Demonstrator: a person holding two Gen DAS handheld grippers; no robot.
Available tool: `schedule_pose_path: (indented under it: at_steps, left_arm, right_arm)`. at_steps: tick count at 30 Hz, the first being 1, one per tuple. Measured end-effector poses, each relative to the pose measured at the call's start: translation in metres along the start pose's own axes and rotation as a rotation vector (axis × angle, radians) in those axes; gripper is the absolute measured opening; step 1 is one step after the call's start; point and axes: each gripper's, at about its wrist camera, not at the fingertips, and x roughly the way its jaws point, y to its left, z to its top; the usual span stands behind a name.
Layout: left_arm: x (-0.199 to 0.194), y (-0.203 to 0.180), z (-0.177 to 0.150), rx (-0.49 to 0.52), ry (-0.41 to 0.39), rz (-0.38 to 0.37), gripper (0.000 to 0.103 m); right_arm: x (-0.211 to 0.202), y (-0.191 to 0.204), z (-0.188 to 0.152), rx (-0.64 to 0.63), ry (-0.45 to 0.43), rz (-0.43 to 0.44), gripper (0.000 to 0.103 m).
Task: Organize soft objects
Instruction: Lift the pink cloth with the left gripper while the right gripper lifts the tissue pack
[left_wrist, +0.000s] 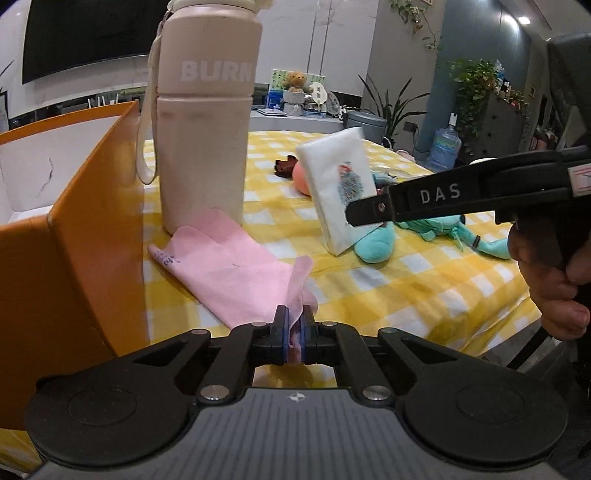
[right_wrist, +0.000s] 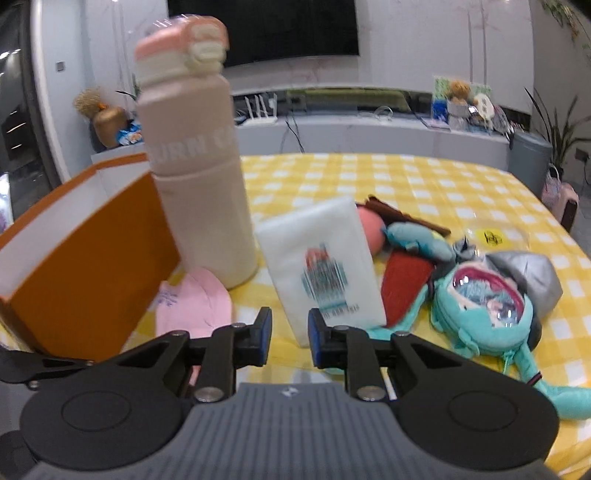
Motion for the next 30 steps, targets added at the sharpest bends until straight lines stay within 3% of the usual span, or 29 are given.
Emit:
schedule_pose_path:
  at_steps: [3, 5, 6, 8, 10, 12, 14, 19, 26, 30]
  left_arm:
    - [-0.002, 0.001, 0.002, -0.012, -0.006, 0.000, 0.006]
    - [-0.003, 0.002, 0.001, -0.010, -0.013, 0.005, 0.006]
    - [-0.003, 0.003, 0.001, -0.010, -0.011, 0.009, 0.006]
    - [0.001, 0.002, 0.000, -0.015, 0.000, 0.014, 0.006]
    - [0.001, 0.003, 0.000, -0.024, 0.006, 0.017, 0.006]
    - [0.000, 0.003, 0.002, -0.023, 0.006, 0.012, 0.006]
    - [-0.002, 0.003, 0.003, -0.021, 0.003, 0.008, 0.006]
    - [-0.004, 0.006, 0.003, -0.031, 0.014, 0.002, 0.006]
    - [-0.007, 0.008, 0.002, -0.024, 0.012, -0.010, 0.006]
    - [-0.004, 0.007, 0.003, -0.005, 0.016, -0.014, 0.006]
  right_arm:
    - [0.007, -0.004, 0.000, 0.019, 0.022, -0.023, 0.022]
    - [0.005, -0.002, 0.001, 0.017, 0.016, -0.042, 0.044]
    - [0.005, -0.002, 0.001, 0.013, 0.010, -0.048, 0.050]
    - [0.004, 0.003, 0.002, -0.021, -0.014, -0.082, 0.081]
    - [0.006, 0.010, 0.005, -0.089, -0.052, -0.120, 0.094]
    - [0.010, 0.018, 0.007, -0.161, -0.083, -0.134, 0.094]
    - [0.020, 0.024, 0.010, -0.188, -0.057, -0.125, 0.094]
    - [0.055, 0.026, 0.018, -0.138, 0.022, -0.081, 0.094]
    - [0.102, 0.017, 0.026, -0.111, 0.155, -0.140, 0.094]
    - [0.112, 0.006, 0.029, -0.043, 0.164, -0.110, 0.094]
